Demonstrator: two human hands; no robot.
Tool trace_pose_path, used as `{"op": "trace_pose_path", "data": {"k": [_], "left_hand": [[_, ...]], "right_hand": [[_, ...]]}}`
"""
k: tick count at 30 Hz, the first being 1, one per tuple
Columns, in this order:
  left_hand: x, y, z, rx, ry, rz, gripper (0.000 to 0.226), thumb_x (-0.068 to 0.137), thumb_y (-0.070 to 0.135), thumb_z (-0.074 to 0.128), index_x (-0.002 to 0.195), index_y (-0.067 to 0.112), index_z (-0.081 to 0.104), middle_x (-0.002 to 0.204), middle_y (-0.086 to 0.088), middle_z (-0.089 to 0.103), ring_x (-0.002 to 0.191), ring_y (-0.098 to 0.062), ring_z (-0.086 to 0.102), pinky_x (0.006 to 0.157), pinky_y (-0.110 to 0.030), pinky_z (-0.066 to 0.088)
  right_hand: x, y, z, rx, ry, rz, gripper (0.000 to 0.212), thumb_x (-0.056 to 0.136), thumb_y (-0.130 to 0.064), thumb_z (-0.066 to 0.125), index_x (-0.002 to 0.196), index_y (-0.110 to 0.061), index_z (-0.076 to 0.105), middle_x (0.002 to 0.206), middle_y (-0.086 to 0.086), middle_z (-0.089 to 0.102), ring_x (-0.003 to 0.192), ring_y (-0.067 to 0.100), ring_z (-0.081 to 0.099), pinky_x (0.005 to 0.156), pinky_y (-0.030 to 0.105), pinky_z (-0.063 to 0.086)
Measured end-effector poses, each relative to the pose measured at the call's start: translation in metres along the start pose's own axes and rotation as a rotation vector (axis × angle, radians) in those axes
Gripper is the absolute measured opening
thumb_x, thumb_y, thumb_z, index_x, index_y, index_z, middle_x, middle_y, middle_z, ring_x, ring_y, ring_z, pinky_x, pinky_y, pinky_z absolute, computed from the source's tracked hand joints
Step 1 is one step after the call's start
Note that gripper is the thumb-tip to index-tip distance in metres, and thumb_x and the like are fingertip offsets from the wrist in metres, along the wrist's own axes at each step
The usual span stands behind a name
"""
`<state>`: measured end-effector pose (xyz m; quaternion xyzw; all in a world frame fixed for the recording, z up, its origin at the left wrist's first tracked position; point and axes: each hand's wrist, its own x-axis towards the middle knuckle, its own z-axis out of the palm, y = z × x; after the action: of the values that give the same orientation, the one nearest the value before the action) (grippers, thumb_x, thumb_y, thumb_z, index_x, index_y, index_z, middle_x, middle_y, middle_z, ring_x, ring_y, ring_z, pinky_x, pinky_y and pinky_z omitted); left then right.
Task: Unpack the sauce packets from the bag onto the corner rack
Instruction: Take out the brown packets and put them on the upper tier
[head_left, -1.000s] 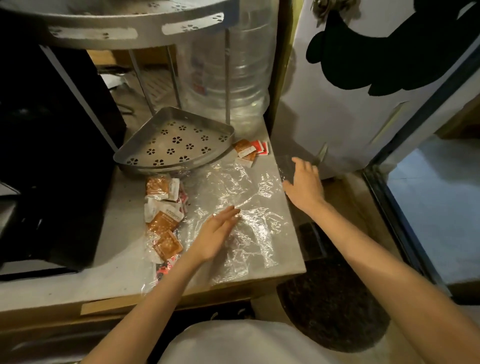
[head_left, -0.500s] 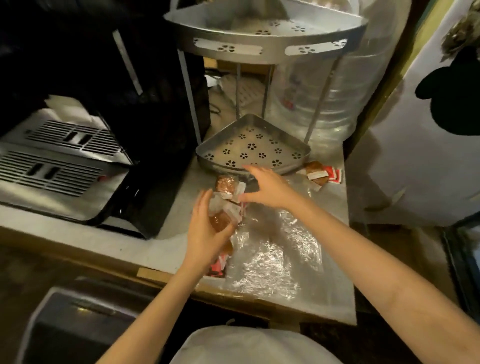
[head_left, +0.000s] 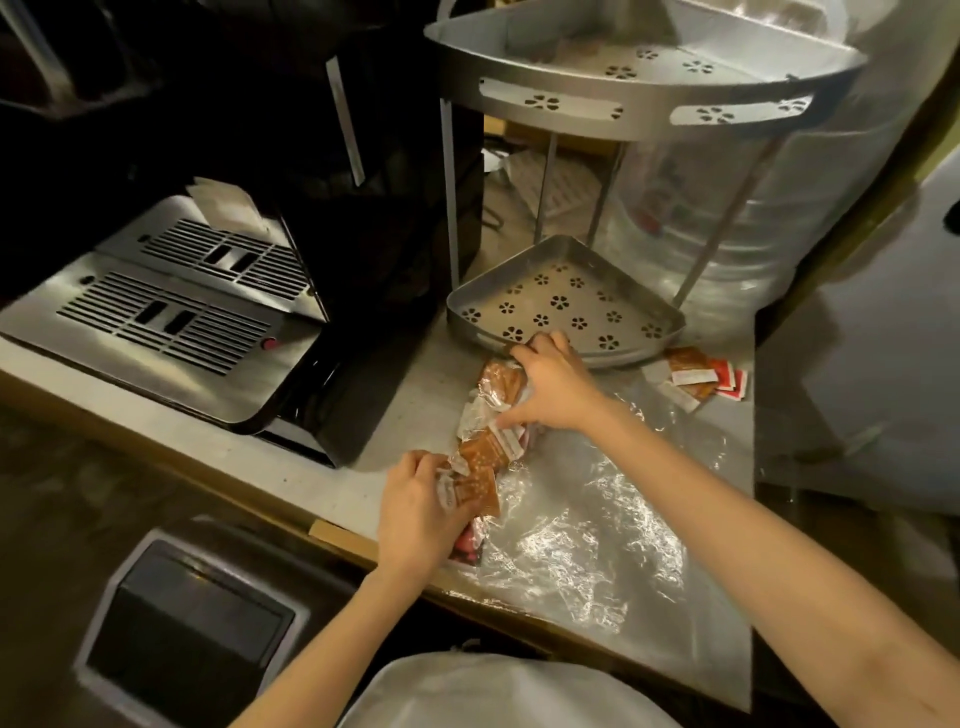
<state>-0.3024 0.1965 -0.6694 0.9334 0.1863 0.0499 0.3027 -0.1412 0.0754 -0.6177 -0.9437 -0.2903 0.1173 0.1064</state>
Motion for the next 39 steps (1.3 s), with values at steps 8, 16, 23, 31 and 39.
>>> {"op": "trace_pose_path", "data": {"k": [8, 16, 23, 31, 39], "left_hand": [[0.005, 0.010, -0.005, -0.039, -0.081, 0.054, 0.040, 0.077, 0.029, 0.072, 0.104, 0.015, 0.047, 0.099, 0.000, 0.065, 0.078, -0.013, 0.060, 0.063, -0.023, 0.051], [0.059, 0.028, -0.033, -0.290, -0.536, -0.077, 0.035, 0.072, 0.015, 0.074, 0.095, 0.022, 0.050, 0.083, 0.000, 0.059, 0.070, -0.015, 0.059, 0.052, -0.017, 0.046], [0.102, 0.043, -0.032, -0.351, -0.925, -0.183, 0.041, 0.075, 0.016, 0.072, 0.113, 0.013, 0.056, 0.096, -0.002, 0.063, 0.084, -0.017, 0.062, 0.064, -0.020, 0.052], [0.104, 0.046, -0.011, -0.429, -1.120, -0.151, 0.034, 0.081, 0.014, 0.064, 0.115, 0.011, 0.057, 0.112, -0.009, 0.066, 0.100, -0.021, 0.064, 0.095, -0.034, 0.048], [0.102, 0.055, -0.012, -0.627, -1.209, -0.216, 0.023, 0.087, 0.012, 0.055, 0.108, 0.020, 0.057, 0.113, -0.006, 0.066, 0.098, -0.021, 0.065, 0.082, -0.032, 0.054]], "right_hand": [[-0.007, 0.009, 0.000, 0.207, 0.049, -0.008, 0.083, 0.054, -0.044, 0.084, 0.120, -0.013, 0.045, 0.121, 0.007, 0.053, 0.113, 0.023, 0.046, 0.092, 0.035, 0.041], [-0.031, 0.042, -0.017, 0.553, 0.012, 0.266, 0.097, 0.053, -0.037, 0.087, 0.131, -0.011, 0.036, 0.120, 0.002, 0.051, 0.102, 0.013, 0.048, 0.079, 0.024, 0.042], [-0.046, 0.088, -0.018, 1.131, -0.340, 0.602, 0.088, 0.038, -0.024, 0.092, 0.116, -0.001, 0.058, 0.113, 0.012, 0.067, 0.108, 0.029, 0.063, 0.100, 0.045, 0.045], [-0.070, 0.094, -0.010, 1.197, -0.384, 0.639, 0.061, 0.065, -0.009, 0.078, 0.119, 0.001, 0.052, 0.112, 0.015, 0.065, 0.107, 0.031, 0.062, 0.099, 0.046, 0.045], [-0.077, 0.101, 0.009, 1.256, -0.300, 0.679, 0.095, 0.035, -0.020, 0.089, 0.120, -0.001, 0.052, 0.107, 0.013, 0.069, 0.096, 0.026, 0.068, 0.087, 0.039, 0.053]]}}
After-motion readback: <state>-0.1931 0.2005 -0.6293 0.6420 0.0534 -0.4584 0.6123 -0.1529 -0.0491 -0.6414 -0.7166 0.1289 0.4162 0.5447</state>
